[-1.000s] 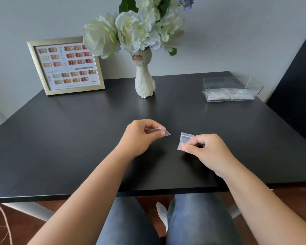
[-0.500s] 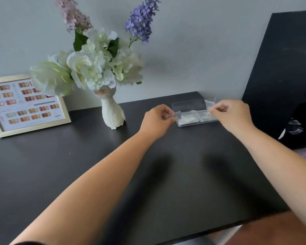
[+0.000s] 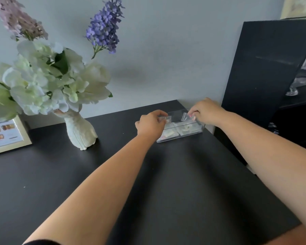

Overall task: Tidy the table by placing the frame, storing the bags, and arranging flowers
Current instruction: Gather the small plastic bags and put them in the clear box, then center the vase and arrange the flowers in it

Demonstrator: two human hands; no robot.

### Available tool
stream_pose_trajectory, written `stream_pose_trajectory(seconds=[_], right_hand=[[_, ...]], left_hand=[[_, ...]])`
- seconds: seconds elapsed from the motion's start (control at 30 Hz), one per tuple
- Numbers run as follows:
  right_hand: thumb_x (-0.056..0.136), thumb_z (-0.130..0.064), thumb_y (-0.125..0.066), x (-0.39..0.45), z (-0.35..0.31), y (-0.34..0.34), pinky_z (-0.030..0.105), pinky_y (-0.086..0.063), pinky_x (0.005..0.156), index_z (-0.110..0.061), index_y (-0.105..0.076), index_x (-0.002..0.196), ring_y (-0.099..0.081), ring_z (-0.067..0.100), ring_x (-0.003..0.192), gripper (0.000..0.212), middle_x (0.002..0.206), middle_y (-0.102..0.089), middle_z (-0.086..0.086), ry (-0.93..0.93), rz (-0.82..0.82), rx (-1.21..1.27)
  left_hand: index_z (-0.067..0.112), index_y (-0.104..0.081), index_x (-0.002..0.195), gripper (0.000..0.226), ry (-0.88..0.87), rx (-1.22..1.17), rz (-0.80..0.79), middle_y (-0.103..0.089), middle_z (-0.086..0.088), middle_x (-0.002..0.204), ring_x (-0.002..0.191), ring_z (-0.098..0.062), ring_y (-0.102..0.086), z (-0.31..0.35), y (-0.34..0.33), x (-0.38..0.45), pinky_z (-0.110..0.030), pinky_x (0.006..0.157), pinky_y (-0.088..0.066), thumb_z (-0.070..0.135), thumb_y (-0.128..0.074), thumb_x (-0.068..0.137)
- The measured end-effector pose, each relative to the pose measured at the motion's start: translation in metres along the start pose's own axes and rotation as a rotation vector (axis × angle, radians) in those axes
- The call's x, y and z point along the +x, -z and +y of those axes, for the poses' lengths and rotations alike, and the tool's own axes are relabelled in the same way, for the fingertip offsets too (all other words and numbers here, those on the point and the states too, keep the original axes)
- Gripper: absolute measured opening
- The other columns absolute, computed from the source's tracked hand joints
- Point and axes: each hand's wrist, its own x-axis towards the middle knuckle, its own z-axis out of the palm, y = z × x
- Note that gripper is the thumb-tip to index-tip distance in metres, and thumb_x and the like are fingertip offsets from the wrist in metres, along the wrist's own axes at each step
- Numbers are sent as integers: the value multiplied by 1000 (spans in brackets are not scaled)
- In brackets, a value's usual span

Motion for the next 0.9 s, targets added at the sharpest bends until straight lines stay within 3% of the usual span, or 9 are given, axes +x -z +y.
stream_pose_trajectory(seconds=[0.13,0.23,0.33,0.4,0.5,0.63,0.73,0.83,0.9], right_hand=[[99,-21,-42,9,0,-6,37,-30,97,-33,-69,116,-39,23,122,34,126,-64,-8,-4,-77,-50],[101,-22,-34,7,3,-11,39,-31,98,-35,-62,126,-37,27,125,40,135,-56,-2,-43,-83,-61],[101,-24,-33,1,6,-15,40,-32,97,-36,-61,126,-36,28,124,39,135,-52,2,-42,-8,-47],[101,-25,-35,-6,6,-19,39,-30,95,-37,-62,123,-36,26,122,37,130,-53,-1,-43,49,-21],[100,-25,-38,-17,1,-24,34,-27,91,-38,-66,115,-36,23,118,34,121,-54,-6,-31,136,32],[98,-21,-45,-32,-17,-26,28,-24,91,-34,-71,104,-36,19,113,30,112,-55,-10,39,260,157],[95,-18,-50,-38,-43,-29,25,-23,88,-31,-74,100,-38,20,109,28,109,-57,-10,121,320,204],[93,-14,-53,-38,-81,-36,27,-25,86,-27,-76,96,-40,23,106,26,106,-59,-6,208,356,257],[91,-13,-55,-39,-110,-43,32,-29,87,-27,-76,94,-42,24,105,25,105,-60,-5,275,348,283]], left_hand=[[37,-69,106,23,-9,-85,-74,-66,20,88,105,-12,-60,-4,-6,0,-35,94,-43,32,-54,89],[33,-69,110,24,-2,-183,-41,-69,16,111,90,-2,-63,-11,-5,-2,-18,75,-48,31,-55,91],[32,-70,110,25,-3,-217,-6,-67,17,98,70,-2,-55,-18,0,-7,-16,65,-44,29,-55,90],[31,-70,107,22,-14,-249,16,-64,17,92,79,-13,-55,-22,5,-14,-28,74,-51,27,-56,90],[33,-69,104,19,-35,-283,26,-67,16,109,94,-24,-61,-29,16,-26,-38,87,-53,25,-57,92],[39,-67,102,19,-96,-231,56,-63,24,109,114,-8,-53,-61,39,-49,-20,91,-40,25,-58,93],[47,-63,94,23,-77,-191,101,-61,32,102,106,3,-50,-95,62,-73,-7,82,-33,25,-60,92],[48,-63,90,26,-34,-157,124,-61,33,90,87,8,-55,-128,85,-100,-7,75,-36,22,-63,90],[48,-64,89,27,12,-123,140,-62,31,93,89,5,-57,-149,100,-116,-10,76,-38,21,-65,88]])
